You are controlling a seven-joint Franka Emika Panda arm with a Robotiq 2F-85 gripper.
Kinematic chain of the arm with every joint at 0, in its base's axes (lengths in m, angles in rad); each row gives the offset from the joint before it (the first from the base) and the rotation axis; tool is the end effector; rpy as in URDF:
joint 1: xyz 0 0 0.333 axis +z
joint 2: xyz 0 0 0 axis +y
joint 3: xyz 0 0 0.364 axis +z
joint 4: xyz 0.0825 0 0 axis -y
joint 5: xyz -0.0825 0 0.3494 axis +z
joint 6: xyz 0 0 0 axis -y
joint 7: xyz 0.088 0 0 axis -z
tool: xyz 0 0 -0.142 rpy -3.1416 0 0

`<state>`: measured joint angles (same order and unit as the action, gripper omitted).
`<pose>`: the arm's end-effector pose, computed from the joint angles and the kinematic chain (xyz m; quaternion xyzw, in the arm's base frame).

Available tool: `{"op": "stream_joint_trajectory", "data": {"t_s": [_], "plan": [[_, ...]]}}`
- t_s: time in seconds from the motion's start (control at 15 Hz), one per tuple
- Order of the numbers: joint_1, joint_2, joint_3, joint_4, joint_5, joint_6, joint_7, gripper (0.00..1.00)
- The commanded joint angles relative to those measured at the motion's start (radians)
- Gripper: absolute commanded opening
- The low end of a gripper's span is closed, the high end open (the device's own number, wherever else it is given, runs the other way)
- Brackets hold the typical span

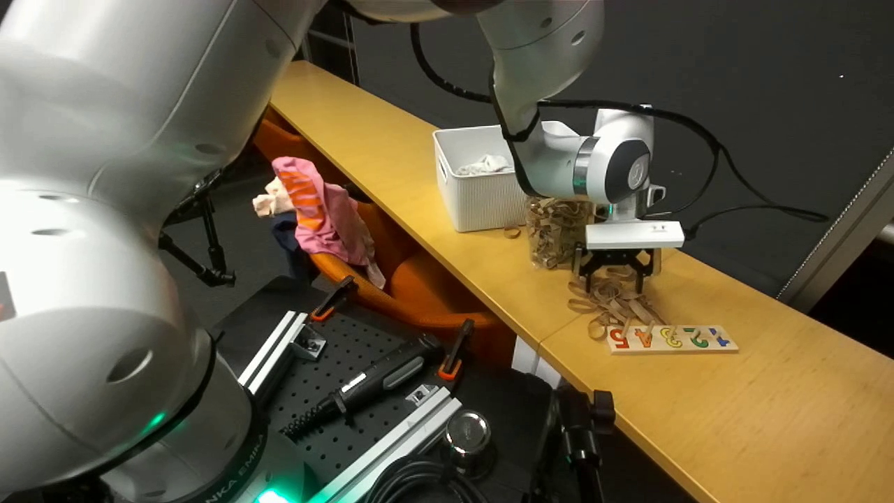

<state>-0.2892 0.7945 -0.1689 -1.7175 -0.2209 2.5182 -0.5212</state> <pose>0.6152 -0.2914 0.1605 0.9816 0.1450 -0.0547 0.1119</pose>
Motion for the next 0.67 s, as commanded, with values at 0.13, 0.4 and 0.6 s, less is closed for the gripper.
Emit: {"op": "stream_joint_trajectory", "data": {"t_s": [0.13,0.4,0.6], "plan": [[-0.014,0.025,0.020,0.046,-0.020,-0.029,0.004,0.51],[-0.012,0.012,0.023,0.026,-0.016,-0.040,0.011,0.20],[-0.010,-0.004,0.026,0.015,-0.013,-0.052,0.019,0.01]]}}
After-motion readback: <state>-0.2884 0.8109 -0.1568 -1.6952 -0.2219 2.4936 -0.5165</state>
